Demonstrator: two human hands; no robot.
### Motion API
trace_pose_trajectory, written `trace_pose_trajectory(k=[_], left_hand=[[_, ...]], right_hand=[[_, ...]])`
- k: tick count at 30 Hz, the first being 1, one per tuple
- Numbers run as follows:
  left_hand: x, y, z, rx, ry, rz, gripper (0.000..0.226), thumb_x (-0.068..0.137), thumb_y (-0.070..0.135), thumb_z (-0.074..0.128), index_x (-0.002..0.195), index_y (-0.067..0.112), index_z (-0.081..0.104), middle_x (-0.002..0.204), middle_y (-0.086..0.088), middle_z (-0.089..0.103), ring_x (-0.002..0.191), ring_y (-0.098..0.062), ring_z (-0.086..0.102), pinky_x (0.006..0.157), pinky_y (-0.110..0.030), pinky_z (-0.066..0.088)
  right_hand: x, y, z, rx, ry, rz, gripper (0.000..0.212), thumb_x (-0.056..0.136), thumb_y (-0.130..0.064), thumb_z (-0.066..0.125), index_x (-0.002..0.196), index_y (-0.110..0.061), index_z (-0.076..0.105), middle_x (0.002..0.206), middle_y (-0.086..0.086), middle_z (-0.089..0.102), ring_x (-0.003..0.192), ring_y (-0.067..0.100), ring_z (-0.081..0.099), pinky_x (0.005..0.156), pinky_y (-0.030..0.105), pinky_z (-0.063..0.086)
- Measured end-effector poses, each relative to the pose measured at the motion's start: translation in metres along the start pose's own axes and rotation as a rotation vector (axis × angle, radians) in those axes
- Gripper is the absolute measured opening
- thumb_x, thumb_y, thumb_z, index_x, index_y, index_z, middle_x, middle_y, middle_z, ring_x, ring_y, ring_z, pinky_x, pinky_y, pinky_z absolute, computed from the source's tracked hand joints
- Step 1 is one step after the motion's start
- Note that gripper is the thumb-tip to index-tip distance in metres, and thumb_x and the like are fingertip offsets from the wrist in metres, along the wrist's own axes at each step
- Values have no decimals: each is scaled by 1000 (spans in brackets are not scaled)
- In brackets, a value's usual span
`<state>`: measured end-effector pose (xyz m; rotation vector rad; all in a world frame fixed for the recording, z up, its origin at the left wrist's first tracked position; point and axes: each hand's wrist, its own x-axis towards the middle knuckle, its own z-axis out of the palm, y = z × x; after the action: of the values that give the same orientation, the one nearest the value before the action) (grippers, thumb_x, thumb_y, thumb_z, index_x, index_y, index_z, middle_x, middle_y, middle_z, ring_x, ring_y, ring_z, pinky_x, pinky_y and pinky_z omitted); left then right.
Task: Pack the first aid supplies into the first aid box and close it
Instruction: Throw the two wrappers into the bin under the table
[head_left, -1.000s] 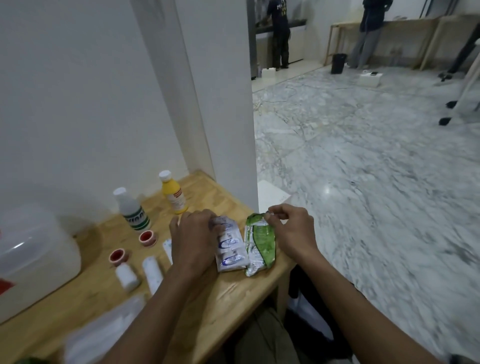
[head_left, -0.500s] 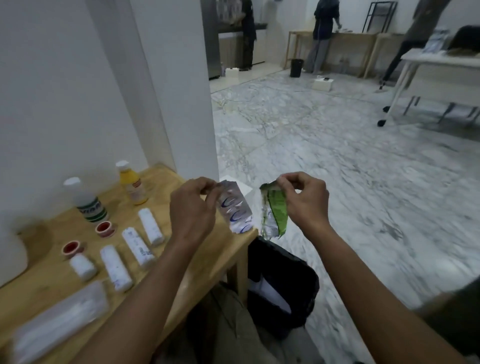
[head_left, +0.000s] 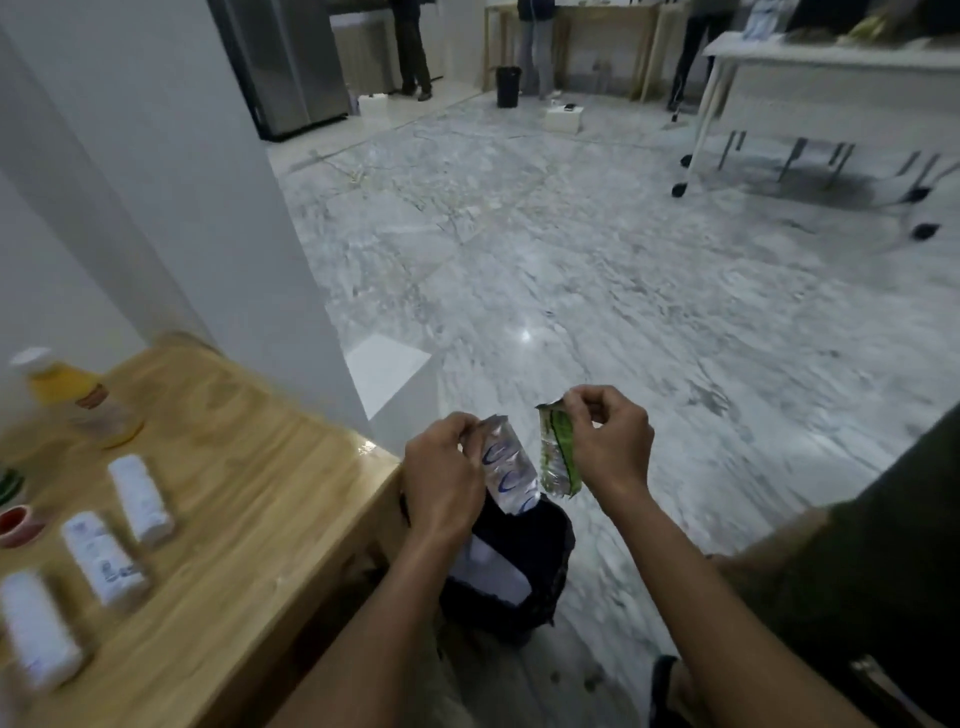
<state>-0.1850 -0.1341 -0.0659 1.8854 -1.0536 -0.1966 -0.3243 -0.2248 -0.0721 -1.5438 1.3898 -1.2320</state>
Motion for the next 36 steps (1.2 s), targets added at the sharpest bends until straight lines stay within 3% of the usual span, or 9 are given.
trace_pose_trajectory(k=[6, 13, 16, 19, 21, 25, 36], left_hand=[[-13, -58, 45, 100, -79, -175, 11, 88, 16, 64, 82, 18, 73, 77, 3, 71, 71, -16, 63, 66, -33, 51], [-1, -78, 65, 193, -125, -272, 11, 88, 17, 63, 89, 17, 74, 85, -2, 74, 75, -18, 63, 67, -24, 42], [4, -86, 70, 201, -175, -321, 16, 88, 20, 65, 101, 17, 73, 98, -4, 74, 86, -20, 66, 73, -23, 43], [6, -94, 72, 228, -245, -334, 37, 86, 26, 69, 121, 16, 65, 119, -6, 69, 110, -25, 62, 88, -30, 46], [6, -97, 73, 238, -265, -331, 45, 85, 30, 69, 127, 16, 60, 126, -6, 65, 117, -24, 59, 93, -33, 46], [5, -100, 74, 248, -267, -336, 49, 86, 34, 68, 130, 16, 58, 131, -5, 62, 121, -24, 56, 94, -34, 46], [2, -77, 63, 223, -216, -291, 48, 86, 36, 67, 129, 16, 58, 128, -5, 63, 117, -24, 58, 88, -33, 47]], right_hand=[[-16, 69, 22, -68, -79, 171, 6, 93, -23, 65, 90, -20, 70, 82, -13, 66, 80, -4, 60, 68, 15, 42], [-22, 101, 50, -106, -112, 282, 8, 91, -17, 65, 85, -19, 70, 79, -12, 67, 76, -3, 60, 60, 9, 40], [-22, 108, 58, -115, -143, 327, 6, 91, -18, 66, 93, -17, 71, 87, -8, 70, 80, 3, 62, 70, 22, 48], [-22, 116, 62, -154, -270, 394, 33, 90, -29, 67, 120, -16, 65, 112, -3, 66, 98, 8, 58, 84, 24, 47], [-23, 120, 63, -176, -305, 414, 42, 90, -34, 67, 128, -17, 60, 123, -3, 63, 112, 12, 57, 90, 25, 45], [-25, 122, 64, -189, -315, 442, 46, 91, -38, 65, 131, -19, 57, 133, 0, 60, 126, 19, 52, 98, 33, 46], [-25, 96, 52, -166, -292, 385, 51, 92, -35, 64, 138, -17, 52, 140, 1, 55, 127, 18, 52, 98, 32, 44]])
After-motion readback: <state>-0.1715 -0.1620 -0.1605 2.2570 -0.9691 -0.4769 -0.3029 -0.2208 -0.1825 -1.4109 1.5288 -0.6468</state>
